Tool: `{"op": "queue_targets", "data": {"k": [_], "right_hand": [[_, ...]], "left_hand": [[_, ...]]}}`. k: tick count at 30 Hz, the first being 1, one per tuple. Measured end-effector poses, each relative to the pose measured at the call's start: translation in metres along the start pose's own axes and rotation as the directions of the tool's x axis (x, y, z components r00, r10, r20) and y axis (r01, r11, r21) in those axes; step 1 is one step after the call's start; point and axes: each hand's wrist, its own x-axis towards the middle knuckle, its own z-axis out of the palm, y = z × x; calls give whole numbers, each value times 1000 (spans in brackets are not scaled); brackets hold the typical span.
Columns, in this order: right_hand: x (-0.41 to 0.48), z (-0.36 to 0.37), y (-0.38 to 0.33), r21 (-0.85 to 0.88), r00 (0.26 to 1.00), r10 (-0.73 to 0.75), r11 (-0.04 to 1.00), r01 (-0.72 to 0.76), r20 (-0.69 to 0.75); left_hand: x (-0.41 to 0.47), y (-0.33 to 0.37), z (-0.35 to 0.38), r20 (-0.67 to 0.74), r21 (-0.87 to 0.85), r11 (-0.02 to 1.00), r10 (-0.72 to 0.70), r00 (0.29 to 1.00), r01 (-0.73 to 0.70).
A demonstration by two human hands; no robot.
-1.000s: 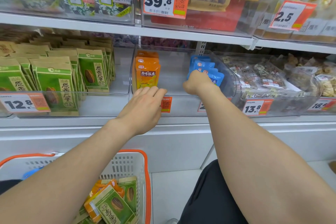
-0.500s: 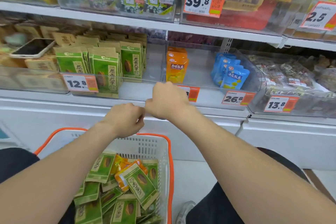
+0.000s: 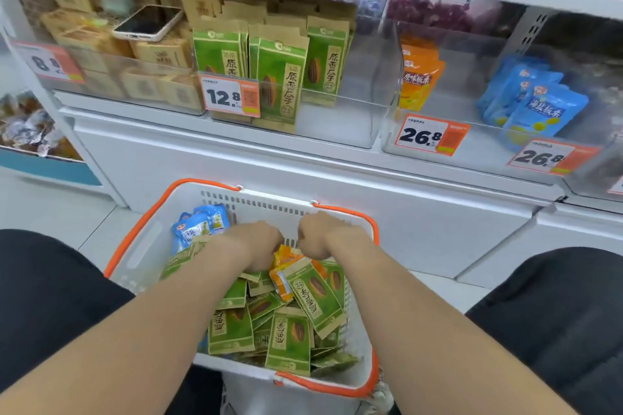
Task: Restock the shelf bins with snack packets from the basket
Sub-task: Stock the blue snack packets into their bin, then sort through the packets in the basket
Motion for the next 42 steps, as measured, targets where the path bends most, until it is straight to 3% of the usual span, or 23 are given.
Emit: {"op": "queue_targets", "data": {"k": [5, 10, 17, 21, 25, 31, 35, 42], "right_hand": [[23, 67, 26, 171, 993, 89, 980, -102, 83], [34, 118, 31, 413, 981, 153, 891, -189, 117], [70, 119, 32, 418, 959, 274, 865, -277, 68], [79, 128, 36, 398, 938, 318, 849, -347, 140], [90, 139, 36, 401, 923, 365, 833, -381, 118], [88, 140, 26, 481, 968, 218, 840, -250, 123], [90, 146, 22, 611, 942, 312, 724, -319, 122], [84, 113, 24, 683, 943, 331, 695, -223, -28]], "left_hand": [[18, 0, 18, 80, -43, 999, 28, 996, -25], [36, 0, 24, 119, -30, 999, 47, 992, -44], [51, -4, 25, 173, -57, 998, 32, 984, -23], [57, -6, 26, 183, -64, 998, 27, 983, -16], [58, -5, 22, 189, -75, 997, 17, 982, -3], [56, -4, 19, 181, -78, 997, 21, 983, -7], [52, -3, 17, 173, -90, 996, 33, 984, -17], [44, -11, 14, 163, -104, 994, 33, 986, -16]]}}
